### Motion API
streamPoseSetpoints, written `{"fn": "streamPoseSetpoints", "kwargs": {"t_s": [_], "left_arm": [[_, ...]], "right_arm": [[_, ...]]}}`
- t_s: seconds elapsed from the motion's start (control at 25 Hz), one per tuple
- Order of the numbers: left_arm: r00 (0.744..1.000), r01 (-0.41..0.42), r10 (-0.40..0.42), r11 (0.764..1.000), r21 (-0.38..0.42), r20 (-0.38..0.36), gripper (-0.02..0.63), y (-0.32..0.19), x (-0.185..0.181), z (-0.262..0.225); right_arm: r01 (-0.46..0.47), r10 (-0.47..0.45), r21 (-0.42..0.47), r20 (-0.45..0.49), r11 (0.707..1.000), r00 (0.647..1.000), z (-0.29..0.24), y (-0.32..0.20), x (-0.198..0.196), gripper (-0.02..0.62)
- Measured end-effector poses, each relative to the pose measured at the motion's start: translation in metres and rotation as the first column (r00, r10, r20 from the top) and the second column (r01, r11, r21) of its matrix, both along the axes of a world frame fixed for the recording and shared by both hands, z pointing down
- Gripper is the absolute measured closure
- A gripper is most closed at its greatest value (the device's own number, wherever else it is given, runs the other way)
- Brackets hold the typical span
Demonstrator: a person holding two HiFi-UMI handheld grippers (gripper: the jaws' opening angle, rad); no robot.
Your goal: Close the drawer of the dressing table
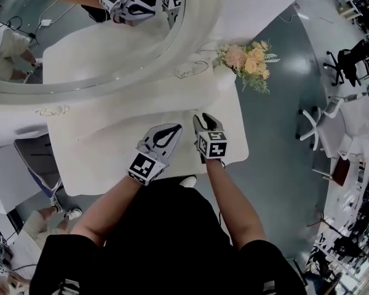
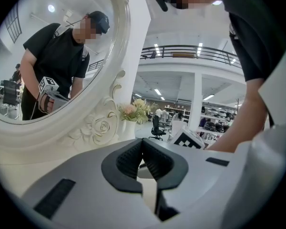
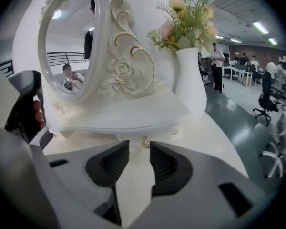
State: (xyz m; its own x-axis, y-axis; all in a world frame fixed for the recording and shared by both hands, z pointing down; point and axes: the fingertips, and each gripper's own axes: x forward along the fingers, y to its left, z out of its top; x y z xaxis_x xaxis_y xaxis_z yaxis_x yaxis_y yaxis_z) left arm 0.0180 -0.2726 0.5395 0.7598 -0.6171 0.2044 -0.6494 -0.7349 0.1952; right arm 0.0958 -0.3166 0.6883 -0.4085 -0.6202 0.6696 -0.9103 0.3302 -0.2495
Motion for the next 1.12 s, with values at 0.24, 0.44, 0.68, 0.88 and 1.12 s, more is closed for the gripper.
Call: {"fn": "streamPoseSetpoints", "kwargs": {"t_s": [0.24, 0.44, 0.68, 0.88, 1.12], "left_arm": [[1.0, 0.016, -0.016, 1.0, 0.023, 0.005, 0.611, 0.016, 0.009, -0.026], [1.0, 0.01, -0.01, 0.999, 0.045, 0.001, 0.611, 0.038, 0.018, -0.046], [1.0, 0.013, -0.012, 0.997, 0.074, -0.009, 0.611, 0.06, 0.024, -0.072], [1.0, 0.017, -0.018, 0.993, 0.113, 0.001, 0.611, 0.078, 0.028, -0.098], [0.999, 0.027, -0.023, 0.988, 0.15, -0.027, 0.611, 0.105, 0.032, -0.135]], "right_arm": [[0.059, -0.075, 0.125, 0.126, 0.99, 0.989, -0.07, 0.028, -0.003, 0.474], [0.09, -0.134, 0.232, 0.185, 0.968, 0.974, -0.128, 0.056, 0.003, 0.474], [0.093, -0.174, 0.34, 0.218, 0.936, 0.96, -0.192, 0.081, 0.014, 0.474], [0.116, -0.224, 0.432, 0.209, 0.894, 0.952, -0.237, 0.106, 0.02, 0.476], [0.154, -0.29, 0.531, 0.182, 0.833, 0.94, -0.282, 0.144, 0.023, 0.496]]}}
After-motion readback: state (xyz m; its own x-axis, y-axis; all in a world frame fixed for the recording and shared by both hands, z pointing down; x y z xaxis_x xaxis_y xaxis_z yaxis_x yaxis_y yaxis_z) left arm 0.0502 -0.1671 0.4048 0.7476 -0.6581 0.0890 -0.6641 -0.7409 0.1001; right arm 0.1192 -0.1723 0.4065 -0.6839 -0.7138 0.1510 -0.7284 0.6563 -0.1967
